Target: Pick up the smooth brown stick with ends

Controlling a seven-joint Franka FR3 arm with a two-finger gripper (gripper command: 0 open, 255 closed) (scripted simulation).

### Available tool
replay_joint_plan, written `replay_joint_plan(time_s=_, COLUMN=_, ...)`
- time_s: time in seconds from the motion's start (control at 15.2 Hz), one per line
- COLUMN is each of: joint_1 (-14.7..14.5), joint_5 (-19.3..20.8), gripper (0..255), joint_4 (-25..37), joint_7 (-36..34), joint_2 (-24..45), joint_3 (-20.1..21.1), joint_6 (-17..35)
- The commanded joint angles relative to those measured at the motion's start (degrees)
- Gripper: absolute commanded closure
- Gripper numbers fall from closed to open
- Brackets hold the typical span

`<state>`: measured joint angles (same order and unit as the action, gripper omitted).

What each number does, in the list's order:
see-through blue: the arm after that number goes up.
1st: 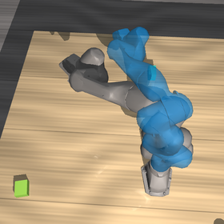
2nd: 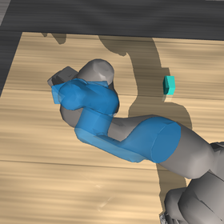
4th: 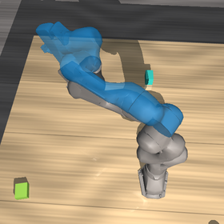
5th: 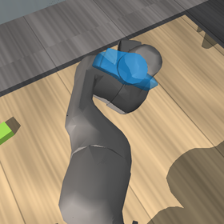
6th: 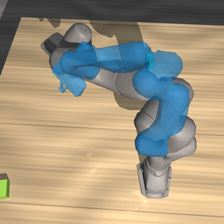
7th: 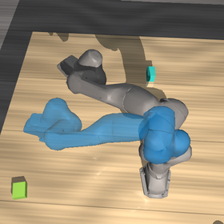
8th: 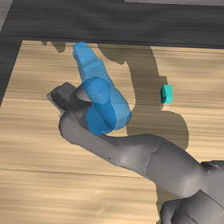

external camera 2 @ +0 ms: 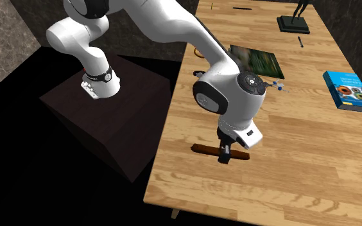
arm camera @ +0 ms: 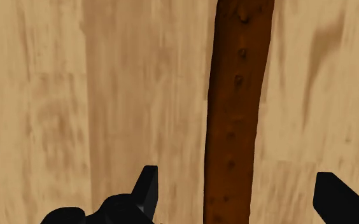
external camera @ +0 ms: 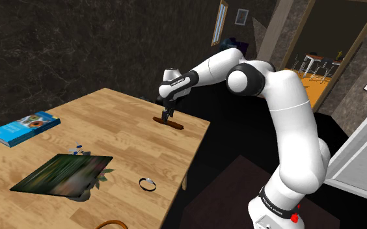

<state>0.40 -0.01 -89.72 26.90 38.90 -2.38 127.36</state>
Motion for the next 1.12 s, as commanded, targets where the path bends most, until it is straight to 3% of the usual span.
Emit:
replay_joint_plan(time_s=0.0, joint_1=0.04, joint_5=-0.04, gripper=0, joint_4=0.07, joint_7=0.02, joint_2=1.13, joint_3=0.03, joint_6=1.09)
replay_joint_plan(time_s=0.26, joint_1=0.06, joint_5=-0.06, gripper=0, joint_4=0.06, joint_7=0.01, joint_2=2.4, joint_3=0.06, joint_6=2.36)
replay_joint_plan(time_s=0.33, joint_1=0.07, joint_5=-0.06, gripper=255, joint_4=0.15, joint_7=0.02, joint_2=2.43, joint_3=0.06, joint_6=2.31)
replay_joint_plan(time_s=1.06, joint_1=0.04, joint_5=-0.04, gripper=255, joint_4=0.05, joint_7=0.02, joint_2=1.4, joint_3=0.04, joint_6=1.39)
